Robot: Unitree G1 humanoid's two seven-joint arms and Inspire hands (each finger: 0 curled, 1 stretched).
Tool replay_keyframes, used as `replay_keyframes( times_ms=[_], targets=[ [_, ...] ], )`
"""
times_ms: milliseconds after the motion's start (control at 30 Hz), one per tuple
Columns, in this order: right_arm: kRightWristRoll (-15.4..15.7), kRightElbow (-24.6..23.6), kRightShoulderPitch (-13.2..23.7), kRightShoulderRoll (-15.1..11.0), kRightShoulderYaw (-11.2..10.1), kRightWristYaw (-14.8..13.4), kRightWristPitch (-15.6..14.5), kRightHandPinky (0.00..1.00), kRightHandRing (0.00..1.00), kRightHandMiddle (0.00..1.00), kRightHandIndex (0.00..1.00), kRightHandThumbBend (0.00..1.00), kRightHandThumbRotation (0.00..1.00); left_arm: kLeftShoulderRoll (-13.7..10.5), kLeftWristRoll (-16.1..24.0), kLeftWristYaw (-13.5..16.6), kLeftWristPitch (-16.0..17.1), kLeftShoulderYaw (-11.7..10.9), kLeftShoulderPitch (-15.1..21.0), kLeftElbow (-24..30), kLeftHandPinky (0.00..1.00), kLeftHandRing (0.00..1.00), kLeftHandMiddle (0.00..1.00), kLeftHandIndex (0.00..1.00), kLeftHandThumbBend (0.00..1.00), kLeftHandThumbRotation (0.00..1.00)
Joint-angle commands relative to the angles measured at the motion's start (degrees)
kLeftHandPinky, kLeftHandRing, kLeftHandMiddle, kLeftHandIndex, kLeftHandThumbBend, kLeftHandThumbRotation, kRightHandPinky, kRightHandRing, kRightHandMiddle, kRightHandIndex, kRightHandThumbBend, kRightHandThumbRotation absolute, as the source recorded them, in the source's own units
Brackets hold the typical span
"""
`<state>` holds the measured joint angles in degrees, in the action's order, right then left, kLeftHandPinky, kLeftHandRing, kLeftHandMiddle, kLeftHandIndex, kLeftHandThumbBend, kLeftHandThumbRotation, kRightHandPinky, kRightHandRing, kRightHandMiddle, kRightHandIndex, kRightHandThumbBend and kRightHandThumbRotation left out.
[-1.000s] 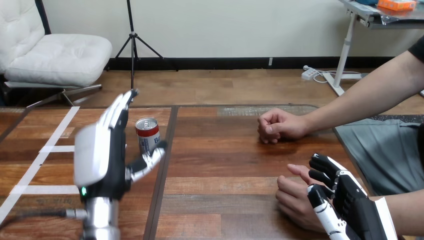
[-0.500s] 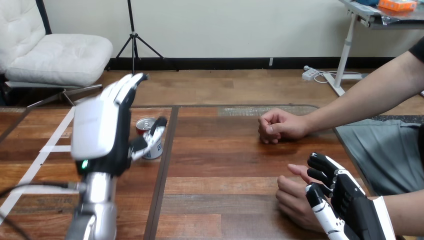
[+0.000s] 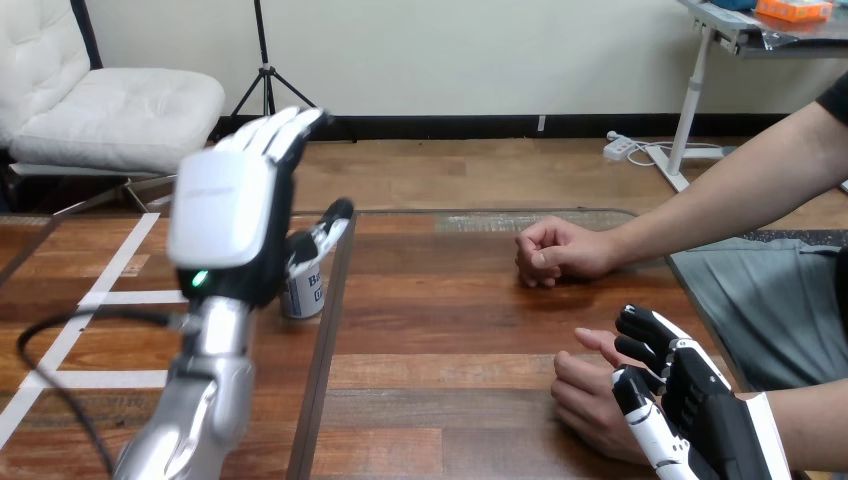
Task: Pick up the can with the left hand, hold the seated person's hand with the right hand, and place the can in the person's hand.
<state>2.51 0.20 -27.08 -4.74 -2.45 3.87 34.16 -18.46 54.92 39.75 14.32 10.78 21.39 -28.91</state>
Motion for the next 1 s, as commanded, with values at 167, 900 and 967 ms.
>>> replay_keyframes(
  times_ms=[167, 900, 967],
  targets=[
    [-0.4, 0.0, 3.0, 0.0, 0.8, 0.4, 1.2, 0.79, 0.84, 0.86, 0.84, 0.55, 0.64, -2.3, 0.9, 2.1, -2.2, 3.2, 8.6, -6.3, 0.71, 0.80, 0.82, 0.77, 0.52, 0.26],
    [0.0, -0.3, 2.6, 0.1, 1.0, 0.2, 1.0, 0.79, 0.85, 0.86, 0.84, 0.54, 0.64, -1.9, -2.6, -2.3, -3.2, 6.3, 13.3, -14.0, 0.67, 0.77, 0.80, 0.77, 0.53, 0.29],
    [0.0, -0.2, 2.7, 0.1, 1.0, 0.2, 1.1, 0.79, 0.85, 0.86, 0.84, 0.54, 0.64, -1.8, -2.8, -2.6, -3.3, 6.7, 13.8, -15.2, 0.68, 0.77, 0.79, 0.77, 0.53, 0.30]
  ],
)
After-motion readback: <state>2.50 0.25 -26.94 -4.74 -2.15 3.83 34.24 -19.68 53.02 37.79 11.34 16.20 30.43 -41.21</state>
